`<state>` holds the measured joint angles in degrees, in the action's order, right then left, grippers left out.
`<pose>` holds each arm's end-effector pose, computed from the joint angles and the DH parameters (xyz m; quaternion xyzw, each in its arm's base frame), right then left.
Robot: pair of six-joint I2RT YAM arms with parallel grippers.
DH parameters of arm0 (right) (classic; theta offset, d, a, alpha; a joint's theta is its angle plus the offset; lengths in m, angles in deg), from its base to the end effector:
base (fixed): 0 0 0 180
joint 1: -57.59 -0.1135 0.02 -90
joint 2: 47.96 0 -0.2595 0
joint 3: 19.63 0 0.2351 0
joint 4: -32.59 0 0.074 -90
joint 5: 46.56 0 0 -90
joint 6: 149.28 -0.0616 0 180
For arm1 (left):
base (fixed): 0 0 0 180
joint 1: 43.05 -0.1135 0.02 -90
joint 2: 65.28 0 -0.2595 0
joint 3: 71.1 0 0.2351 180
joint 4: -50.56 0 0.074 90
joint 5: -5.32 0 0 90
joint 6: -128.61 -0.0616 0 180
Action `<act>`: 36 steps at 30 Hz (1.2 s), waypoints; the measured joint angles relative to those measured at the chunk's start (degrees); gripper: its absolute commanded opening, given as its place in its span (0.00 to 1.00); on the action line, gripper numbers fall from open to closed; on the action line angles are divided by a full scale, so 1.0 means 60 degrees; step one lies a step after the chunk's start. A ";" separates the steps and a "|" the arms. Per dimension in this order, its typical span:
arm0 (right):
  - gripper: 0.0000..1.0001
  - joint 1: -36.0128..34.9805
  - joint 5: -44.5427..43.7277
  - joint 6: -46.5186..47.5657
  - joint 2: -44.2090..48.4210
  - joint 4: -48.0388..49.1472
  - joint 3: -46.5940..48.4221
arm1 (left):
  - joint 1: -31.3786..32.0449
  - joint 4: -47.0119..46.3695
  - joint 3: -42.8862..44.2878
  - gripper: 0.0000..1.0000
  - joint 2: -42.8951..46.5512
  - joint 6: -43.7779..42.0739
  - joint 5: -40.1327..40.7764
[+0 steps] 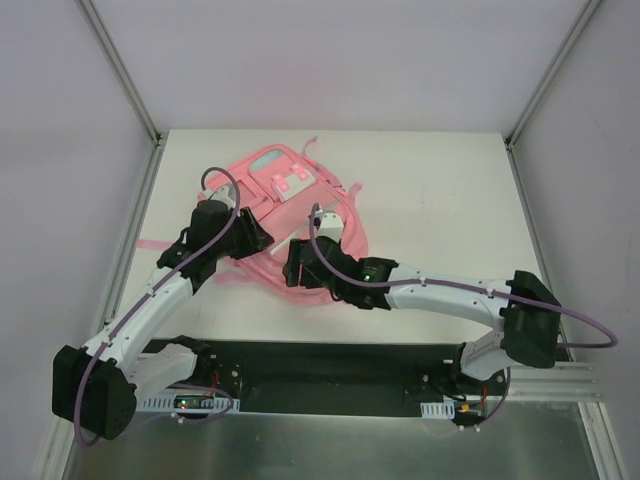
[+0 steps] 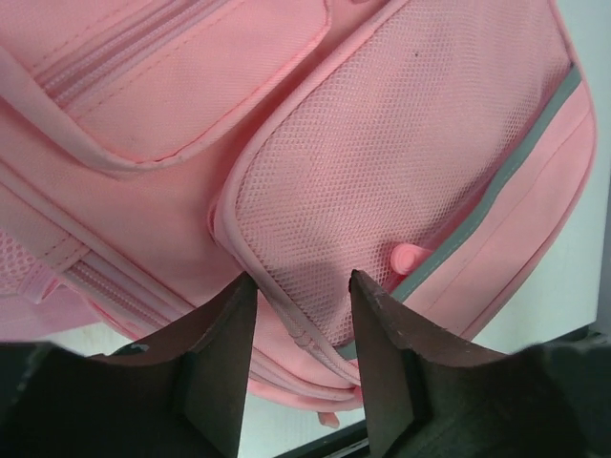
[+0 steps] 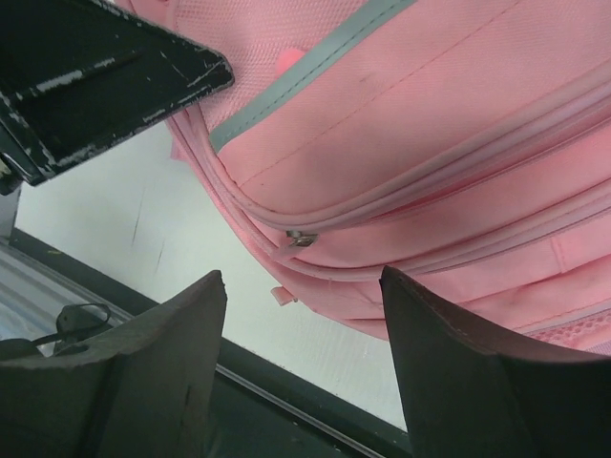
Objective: Pack the student bag
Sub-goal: Zip the student bag at the center of the board.
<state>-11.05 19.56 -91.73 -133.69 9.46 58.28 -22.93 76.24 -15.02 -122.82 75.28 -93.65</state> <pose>0.1490 0.3126 0.2733 -0.1675 0.8409 0.2579 0.4454 0.2181 -0.0901 0.2650 -0.0821 0.8477 -0.3059 0.4256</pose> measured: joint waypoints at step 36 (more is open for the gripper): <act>0.01 -0.0517 -0.2565 0.0627 -0.1774 -0.2280 0.1789 | -0.0463 -0.0554 0.0000 0.00 -0.0437 -0.0197 -0.1009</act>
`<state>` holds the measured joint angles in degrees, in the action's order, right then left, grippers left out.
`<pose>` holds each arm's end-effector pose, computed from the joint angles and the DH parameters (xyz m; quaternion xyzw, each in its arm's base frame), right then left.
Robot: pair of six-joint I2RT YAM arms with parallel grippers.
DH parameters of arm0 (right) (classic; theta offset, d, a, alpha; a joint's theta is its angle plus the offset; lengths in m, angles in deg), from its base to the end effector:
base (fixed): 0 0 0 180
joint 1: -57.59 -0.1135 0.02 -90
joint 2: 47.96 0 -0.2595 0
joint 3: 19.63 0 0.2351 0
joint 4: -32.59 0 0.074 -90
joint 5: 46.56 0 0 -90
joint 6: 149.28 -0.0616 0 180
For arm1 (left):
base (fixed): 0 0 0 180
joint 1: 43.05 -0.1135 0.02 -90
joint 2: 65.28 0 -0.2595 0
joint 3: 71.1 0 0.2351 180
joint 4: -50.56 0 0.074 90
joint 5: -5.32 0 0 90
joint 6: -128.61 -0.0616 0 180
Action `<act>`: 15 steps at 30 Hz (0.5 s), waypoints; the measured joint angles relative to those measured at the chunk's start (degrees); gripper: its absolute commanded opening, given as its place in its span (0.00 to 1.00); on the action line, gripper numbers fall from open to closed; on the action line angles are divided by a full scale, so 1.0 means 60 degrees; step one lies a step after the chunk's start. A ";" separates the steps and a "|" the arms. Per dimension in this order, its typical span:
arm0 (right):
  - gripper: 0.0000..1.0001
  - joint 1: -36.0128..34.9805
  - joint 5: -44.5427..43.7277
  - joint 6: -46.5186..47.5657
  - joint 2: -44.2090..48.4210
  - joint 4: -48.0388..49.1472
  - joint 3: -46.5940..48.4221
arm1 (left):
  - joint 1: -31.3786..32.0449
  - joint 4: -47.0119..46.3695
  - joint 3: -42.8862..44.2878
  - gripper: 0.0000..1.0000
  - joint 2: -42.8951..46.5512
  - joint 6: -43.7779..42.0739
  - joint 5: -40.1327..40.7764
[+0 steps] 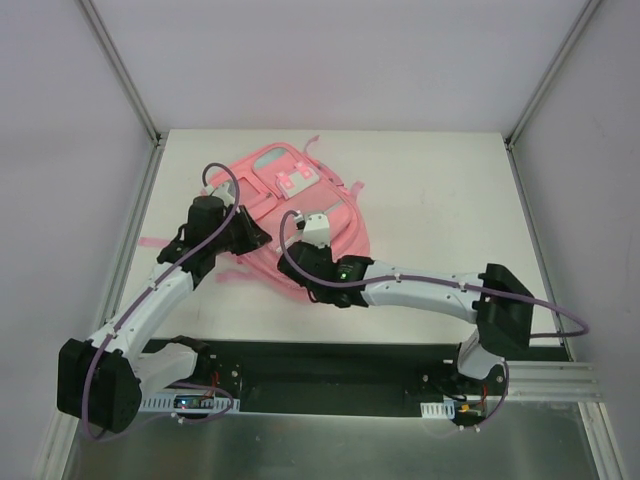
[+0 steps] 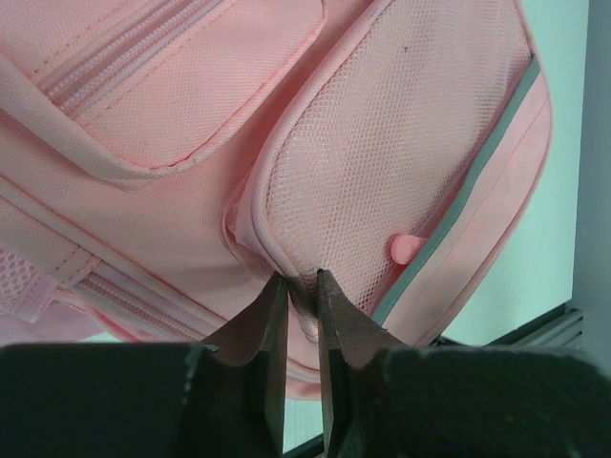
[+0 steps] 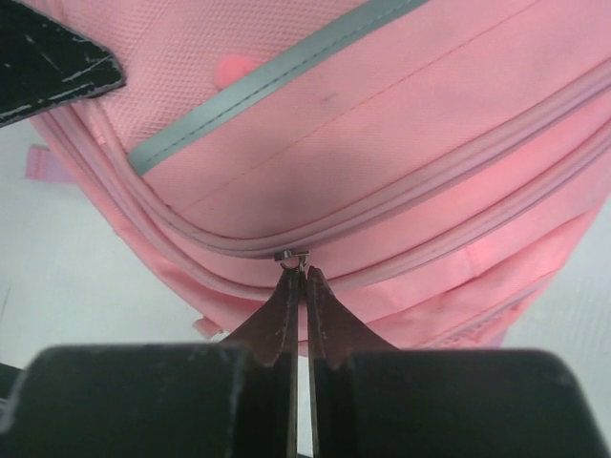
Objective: Pack the student bag
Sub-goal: Zip the student bag at the center of the board.
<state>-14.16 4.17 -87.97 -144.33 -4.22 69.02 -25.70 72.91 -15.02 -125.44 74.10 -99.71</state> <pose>0.1524 0.3378 0.2545 -0.1980 0.8557 0.0814 0.4711 0.2290 -0.0883 0.2624 -0.0648 0.8431 -0.3319 0.4182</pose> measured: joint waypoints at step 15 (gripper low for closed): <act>0.01 0.3566 0.2776 0.3818 0.2073 0.2299 -0.2495 | -0.0477 -0.0189 -0.0131 0.00 0.0291 -0.0743 -0.1355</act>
<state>7.24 20.83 -65.07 -131.90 9.57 54.04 -28.57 71.78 -15.81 -123.69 69.64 -107.84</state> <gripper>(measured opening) 0.018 0.117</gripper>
